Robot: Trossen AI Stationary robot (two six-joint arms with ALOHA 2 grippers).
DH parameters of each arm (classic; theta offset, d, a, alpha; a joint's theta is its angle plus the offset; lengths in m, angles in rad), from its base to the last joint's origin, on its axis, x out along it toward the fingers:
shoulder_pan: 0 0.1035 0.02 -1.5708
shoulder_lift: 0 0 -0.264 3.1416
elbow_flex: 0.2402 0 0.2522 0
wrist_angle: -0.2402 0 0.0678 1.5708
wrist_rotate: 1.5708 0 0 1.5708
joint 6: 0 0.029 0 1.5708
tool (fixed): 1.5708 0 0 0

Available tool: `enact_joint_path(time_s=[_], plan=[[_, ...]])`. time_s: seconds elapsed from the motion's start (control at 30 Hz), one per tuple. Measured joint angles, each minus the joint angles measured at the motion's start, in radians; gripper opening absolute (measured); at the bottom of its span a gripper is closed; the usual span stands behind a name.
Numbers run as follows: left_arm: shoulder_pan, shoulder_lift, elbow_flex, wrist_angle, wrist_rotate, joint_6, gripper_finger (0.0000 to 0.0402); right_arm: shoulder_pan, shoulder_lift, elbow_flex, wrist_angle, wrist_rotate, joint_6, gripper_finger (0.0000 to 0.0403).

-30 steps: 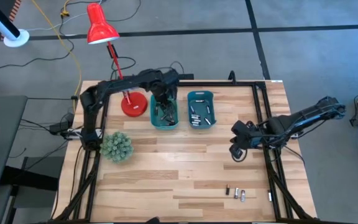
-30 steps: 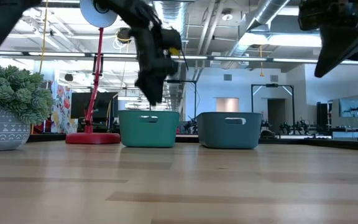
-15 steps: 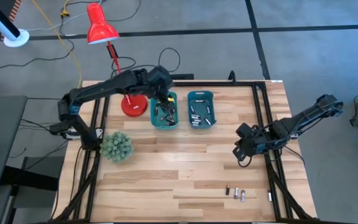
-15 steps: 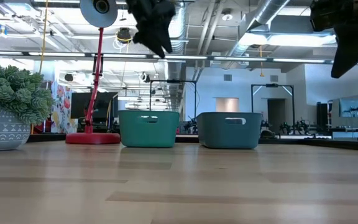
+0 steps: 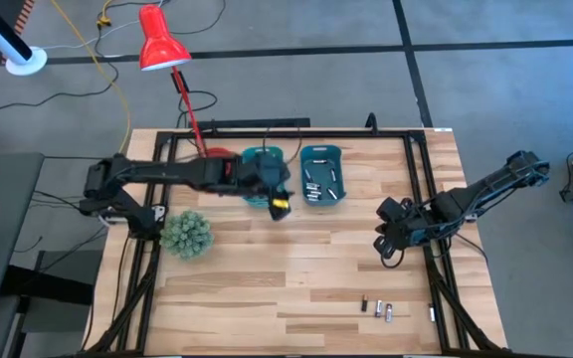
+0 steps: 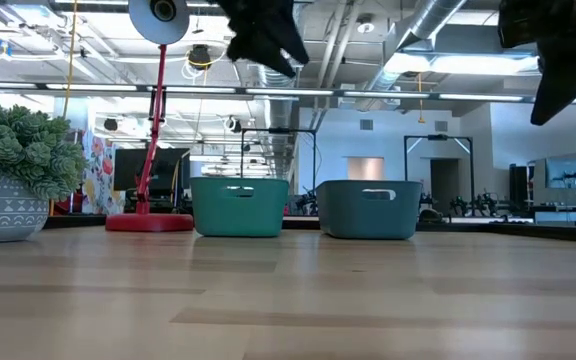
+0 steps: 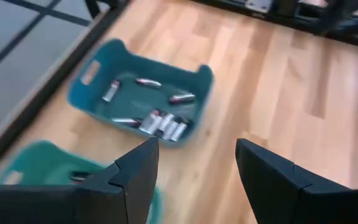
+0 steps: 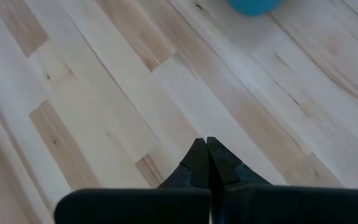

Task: Sort batteries
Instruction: Put the black battery into the green bin

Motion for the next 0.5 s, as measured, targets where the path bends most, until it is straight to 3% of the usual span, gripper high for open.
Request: enact_joint_path(time_s=[0.27,0.5], plan=[[-0.082,-0.112,-0.290,0.240,-0.001,-0.108,0.0210,0.000,0.000,0.000,0.025,-0.001,0.040,0.0003],[-0.134,-0.214,-0.432,0.273,-0.001,-0.179,0.0210,0.000,0.000,0.000,0.049,-0.002,0.115,0.0038]])
